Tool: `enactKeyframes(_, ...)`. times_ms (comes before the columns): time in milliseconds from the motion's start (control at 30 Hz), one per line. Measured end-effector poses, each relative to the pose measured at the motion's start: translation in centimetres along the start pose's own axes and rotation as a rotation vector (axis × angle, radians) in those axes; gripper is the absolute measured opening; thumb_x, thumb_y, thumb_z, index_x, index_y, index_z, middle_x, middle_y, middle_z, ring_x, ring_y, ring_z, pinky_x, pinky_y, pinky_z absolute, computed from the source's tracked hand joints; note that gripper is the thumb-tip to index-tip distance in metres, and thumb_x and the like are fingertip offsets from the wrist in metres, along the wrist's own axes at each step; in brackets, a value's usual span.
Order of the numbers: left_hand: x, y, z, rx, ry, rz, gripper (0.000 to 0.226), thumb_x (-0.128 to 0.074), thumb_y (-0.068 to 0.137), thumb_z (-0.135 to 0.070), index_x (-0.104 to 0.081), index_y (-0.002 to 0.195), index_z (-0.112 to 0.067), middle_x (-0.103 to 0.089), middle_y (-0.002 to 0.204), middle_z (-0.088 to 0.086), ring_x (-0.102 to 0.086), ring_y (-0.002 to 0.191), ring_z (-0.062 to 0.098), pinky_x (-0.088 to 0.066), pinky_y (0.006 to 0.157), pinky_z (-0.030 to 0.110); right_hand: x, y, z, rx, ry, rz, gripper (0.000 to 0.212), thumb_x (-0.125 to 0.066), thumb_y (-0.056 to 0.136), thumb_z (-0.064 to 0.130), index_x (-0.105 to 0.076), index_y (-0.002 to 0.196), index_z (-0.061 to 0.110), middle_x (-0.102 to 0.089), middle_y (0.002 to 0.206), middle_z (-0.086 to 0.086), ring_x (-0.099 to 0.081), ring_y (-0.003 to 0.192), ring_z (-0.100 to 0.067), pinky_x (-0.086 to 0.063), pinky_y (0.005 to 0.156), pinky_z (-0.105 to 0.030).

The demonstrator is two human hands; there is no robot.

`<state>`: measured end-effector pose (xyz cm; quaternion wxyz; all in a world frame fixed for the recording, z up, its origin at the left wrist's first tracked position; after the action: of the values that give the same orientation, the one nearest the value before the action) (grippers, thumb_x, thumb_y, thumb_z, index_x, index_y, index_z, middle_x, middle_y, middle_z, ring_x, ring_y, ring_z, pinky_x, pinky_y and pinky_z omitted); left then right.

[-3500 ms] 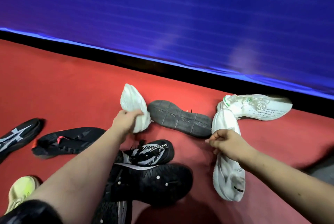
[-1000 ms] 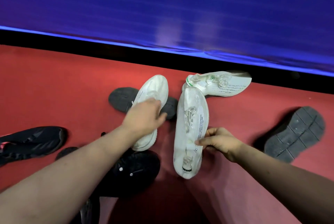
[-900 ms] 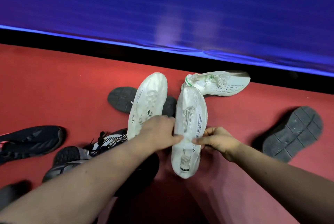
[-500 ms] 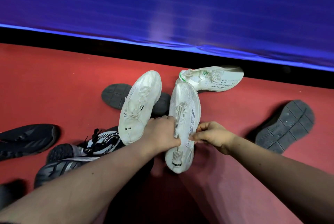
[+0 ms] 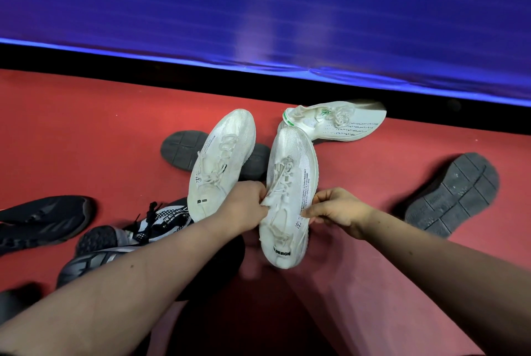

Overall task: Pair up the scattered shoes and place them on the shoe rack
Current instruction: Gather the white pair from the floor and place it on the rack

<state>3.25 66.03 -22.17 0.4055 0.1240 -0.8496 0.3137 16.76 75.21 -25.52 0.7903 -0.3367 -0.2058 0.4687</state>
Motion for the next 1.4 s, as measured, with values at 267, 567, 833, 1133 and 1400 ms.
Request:
enactKeyframes(267,-1.0,0.3,2.2,0.168,-0.239,0.038,0.012,-0.059,0.069,0.001,-0.056,0.066,-0.01,-0.046,0.059,-0.002,-0.043,0.064,0.017,-0.033,0.055,0.026,0.3,0.4,-0.8,-0.035,-0.024,-0.01,0.022,-0.068,0.075,-0.008,-0.06,0.062,0.007,-0.062,0.057,-0.006,-0.056,0.043,-0.005,-0.045,0.047,-0.013)
enactKeyframes(567,-1.1,-0.3,1.4,0.159,-0.558,0.203,0.016,-0.069,0.074,0.002,-0.064,0.085,-0.007,-0.061,0.074,0.007,-0.056,0.069,0.018,-0.05,0.068,0.028,1.2,0.6,-1.0,-0.073,-0.019,-0.031,0.018,-0.068,0.076,-0.004,-0.06,0.066,0.008,-0.066,0.054,-0.003,-0.06,0.045,-0.008,-0.046,0.052,-0.018)
enactKeyframes(833,11.9,0.1,5.9,0.256,-0.225,-0.381,0.014,-0.067,0.08,-0.023,-0.06,0.079,-0.011,-0.06,0.068,0.005,-0.06,0.067,0.026,-0.043,0.055,0.026,1.3,1.2,-2.8,-0.136,-0.048,-0.149,0.011,-0.064,0.077,-0.004,-0.061,0.083,0.005,-0.064,0.055,-0.008,-0.051,0.041,-0.015,-0.035,0.049,-0.024)
enactKeyframes(1133,5.2,-2.1,14.5,0.49,-0.635,0.017,0.018,-0.065,0.086,-0.027,-0.066,0.083,-0.009,-0.064,0.078,0.01,-0.052,0.066,0.02,-0.043,0.06,0.028,0.6,0.6,-3.1,-0.15,0.076,-0.071,0.015,-0.066,0.077,-0.002,-0.063,0.087,0.009,-0.069,0.066,-0.003,-0.06,0.048,-0.01,-0.045,0.054,-0.021)
enactKeyframes(1400,5.3,-14.2,6.8,0.529,-0.441,-0.134,0.033,-0.057,0.087,-0.022,-0.062,0.068,0.004,-0.06,0.059,0.015,-0.055,0.06,0.026,-0.045,0.062,0.035,2.0,-13.2,-3.8,-0.316,0.243,-0.146,0.01,-0.062,0.08,-0.003,-0.068,0.086,0.002,-0.063,0.079,-0.016,-0.055,0.062,-0.021,-0.048,0.067,-0.031)
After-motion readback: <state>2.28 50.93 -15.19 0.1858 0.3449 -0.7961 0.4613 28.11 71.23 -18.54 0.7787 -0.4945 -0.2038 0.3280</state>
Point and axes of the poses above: each hand's wrist, its own y-axis towards the middle knuckle, its own x-axis out of the back of the hand, z = x × y, the point moved 10 cm from there along y, towards the middle knuckle
